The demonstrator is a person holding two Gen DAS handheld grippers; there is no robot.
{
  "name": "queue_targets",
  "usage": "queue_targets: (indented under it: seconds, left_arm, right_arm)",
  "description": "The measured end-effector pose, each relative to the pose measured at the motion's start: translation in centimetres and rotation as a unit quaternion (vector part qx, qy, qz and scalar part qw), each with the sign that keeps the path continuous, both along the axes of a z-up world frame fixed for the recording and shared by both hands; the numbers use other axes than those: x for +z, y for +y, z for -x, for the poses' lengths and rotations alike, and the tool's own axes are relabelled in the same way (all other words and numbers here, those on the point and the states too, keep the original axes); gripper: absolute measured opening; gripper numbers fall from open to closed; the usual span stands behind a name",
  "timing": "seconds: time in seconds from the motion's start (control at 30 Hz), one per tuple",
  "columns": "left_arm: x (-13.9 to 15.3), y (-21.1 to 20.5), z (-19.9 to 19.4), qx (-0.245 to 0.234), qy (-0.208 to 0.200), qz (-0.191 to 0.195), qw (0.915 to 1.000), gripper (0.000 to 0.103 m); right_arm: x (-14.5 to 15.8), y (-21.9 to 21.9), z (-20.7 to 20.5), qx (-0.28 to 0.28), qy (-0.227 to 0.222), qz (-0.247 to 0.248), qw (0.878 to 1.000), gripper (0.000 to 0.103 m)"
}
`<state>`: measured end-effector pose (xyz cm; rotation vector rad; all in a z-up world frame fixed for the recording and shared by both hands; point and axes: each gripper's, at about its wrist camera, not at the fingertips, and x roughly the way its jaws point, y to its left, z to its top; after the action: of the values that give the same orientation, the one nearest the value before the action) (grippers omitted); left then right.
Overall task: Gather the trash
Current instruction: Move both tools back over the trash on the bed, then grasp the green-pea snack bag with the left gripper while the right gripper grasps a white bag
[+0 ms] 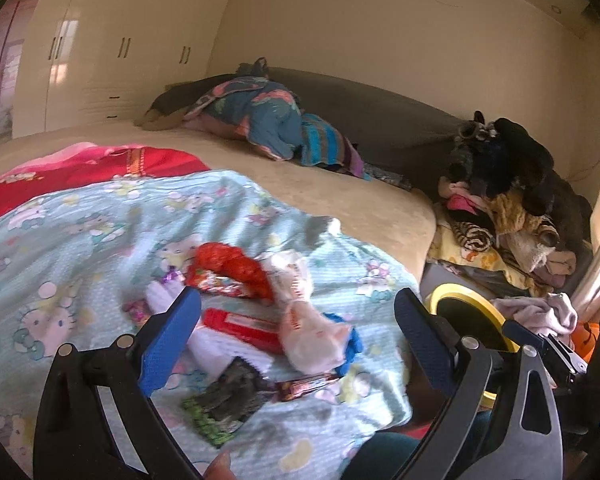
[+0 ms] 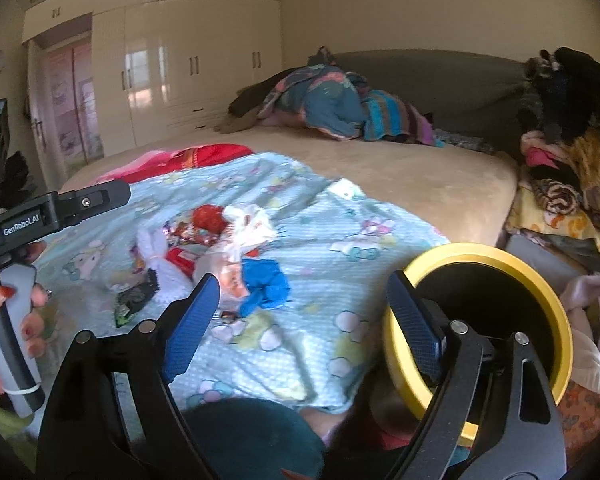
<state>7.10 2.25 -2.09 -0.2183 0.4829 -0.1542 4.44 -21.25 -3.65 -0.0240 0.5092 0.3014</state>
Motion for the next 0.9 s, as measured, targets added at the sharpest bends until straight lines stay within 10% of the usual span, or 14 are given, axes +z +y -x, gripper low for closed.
queue_targets:
  seconds: [0.9]
  left_arm:
    - [-4.6, 6.7, 1.7, 0.029, 0.07, -0.004, 0.9971, 0.095]
  right_arm:
    - [-1.6, 7.2, -3.8, 0.083, 0.057, 0.01, 0.995, 0.078]
